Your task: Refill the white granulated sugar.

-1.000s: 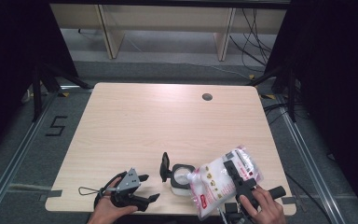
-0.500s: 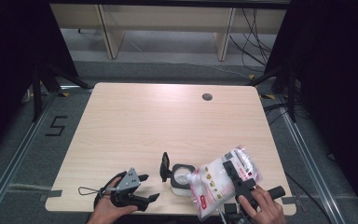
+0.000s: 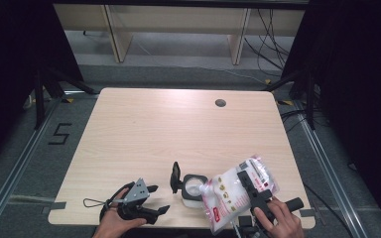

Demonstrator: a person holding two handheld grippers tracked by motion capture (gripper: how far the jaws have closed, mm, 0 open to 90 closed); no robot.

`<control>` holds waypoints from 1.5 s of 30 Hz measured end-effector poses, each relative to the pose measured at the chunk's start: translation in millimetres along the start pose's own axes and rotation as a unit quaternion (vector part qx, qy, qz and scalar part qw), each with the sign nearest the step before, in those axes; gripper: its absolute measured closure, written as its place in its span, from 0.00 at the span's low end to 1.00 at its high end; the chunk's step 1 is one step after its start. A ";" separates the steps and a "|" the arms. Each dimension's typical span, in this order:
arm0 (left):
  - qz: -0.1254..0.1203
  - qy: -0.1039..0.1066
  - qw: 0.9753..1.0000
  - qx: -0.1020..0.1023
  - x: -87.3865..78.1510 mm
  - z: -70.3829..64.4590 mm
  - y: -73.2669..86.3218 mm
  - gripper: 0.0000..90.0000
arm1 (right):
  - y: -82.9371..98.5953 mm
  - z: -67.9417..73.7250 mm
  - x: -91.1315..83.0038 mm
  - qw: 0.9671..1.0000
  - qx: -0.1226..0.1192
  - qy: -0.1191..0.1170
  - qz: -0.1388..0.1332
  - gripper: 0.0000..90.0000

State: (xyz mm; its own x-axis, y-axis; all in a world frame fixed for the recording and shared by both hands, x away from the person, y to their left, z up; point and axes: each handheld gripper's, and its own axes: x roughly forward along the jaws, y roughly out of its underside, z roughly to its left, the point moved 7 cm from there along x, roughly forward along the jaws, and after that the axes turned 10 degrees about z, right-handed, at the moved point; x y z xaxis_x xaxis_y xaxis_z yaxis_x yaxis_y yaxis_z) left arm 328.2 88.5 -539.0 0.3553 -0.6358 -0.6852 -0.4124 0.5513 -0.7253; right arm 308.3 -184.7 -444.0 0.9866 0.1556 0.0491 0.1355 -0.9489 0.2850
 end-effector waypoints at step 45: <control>0.002 -0.002 1.000 -0.009 -0.1 -1.2 0.6 0.25 | -1.1 -2.1 -0.5 1.000 -0.009 0.005 -0.001 0.55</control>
State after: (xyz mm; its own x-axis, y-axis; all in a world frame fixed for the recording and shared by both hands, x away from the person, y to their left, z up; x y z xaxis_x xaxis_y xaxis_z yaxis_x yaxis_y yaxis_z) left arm 327.0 88.2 -539.3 0.3571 -0.6308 -0.6888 -0.4293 0.5441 -0.7209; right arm 307.4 -183.2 -442.3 0.9852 0.1611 0.0582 0.1364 -0.9432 0.3029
